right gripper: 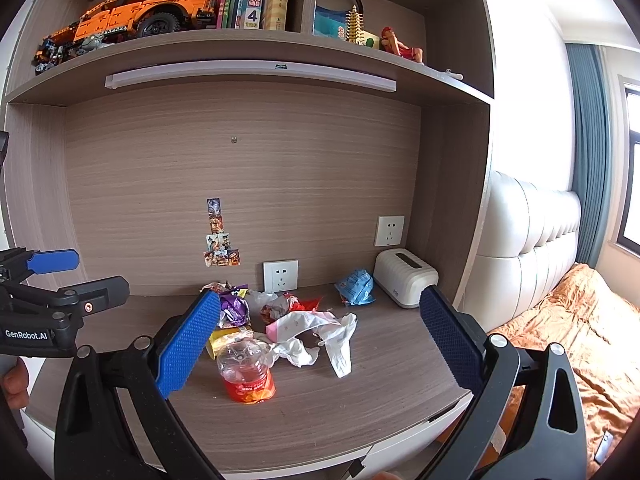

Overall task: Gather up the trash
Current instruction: 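Move both tools toward the trash pile on the desk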

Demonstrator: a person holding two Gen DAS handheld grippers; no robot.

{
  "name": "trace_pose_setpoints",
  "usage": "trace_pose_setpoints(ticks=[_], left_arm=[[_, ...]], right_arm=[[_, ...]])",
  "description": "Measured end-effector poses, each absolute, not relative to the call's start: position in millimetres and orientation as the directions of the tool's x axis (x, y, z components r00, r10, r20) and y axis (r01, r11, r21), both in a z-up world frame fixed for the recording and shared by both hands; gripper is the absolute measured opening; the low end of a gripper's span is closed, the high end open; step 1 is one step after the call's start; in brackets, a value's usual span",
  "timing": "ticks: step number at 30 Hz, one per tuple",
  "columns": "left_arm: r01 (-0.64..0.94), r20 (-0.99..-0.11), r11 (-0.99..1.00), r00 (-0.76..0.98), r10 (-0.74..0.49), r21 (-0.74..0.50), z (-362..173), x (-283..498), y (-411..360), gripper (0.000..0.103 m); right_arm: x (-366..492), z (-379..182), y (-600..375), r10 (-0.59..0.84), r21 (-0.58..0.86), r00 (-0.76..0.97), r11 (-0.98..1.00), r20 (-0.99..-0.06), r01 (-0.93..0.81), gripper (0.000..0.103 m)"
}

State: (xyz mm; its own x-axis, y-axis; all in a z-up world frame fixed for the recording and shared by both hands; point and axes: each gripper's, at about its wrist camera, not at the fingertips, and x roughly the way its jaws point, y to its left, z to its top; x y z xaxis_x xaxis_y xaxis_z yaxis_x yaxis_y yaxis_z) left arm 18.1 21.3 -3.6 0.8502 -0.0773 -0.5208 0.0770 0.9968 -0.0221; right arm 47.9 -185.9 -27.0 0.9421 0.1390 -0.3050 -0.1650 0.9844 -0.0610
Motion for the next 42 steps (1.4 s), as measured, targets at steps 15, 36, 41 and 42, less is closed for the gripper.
trace_pose_setpoints(ticks=[15, 36, 41, 42], left_arm=[[0.084, -0.523, 0.996, 0.848, -0.085, -0.025, -4, 22, 20, 0.098], [0.086, -0.553, 0.996, 0.829, -0.088, -0.029, -16, 38, 32, 0.098], [0.078, -0.556, 0.997, 0.828, -0.069, -0.006, -18, 46, 37, 0.098], [0.077, -0.555, 0.997, 0.83, -0.064, 0.001, -19, 48, 38, 0.098]], right_arm=[[53, -28, -185, 0.143, -0.062, 0.938, 0.983, -0.315, -0.171, 0.1], [65, -35, -172, 0.144, -0.073, 0.93, 0.981, -0.339, -0.179, 0.1], [72, -40, -163, 0.149, -0.076, 0.926, 0.98, -0.348, -0.186, 0.1], [73, -41, -162, 0.15, -0.076, 0.925, 0.979, -0.349, -0.187, 0.1]])
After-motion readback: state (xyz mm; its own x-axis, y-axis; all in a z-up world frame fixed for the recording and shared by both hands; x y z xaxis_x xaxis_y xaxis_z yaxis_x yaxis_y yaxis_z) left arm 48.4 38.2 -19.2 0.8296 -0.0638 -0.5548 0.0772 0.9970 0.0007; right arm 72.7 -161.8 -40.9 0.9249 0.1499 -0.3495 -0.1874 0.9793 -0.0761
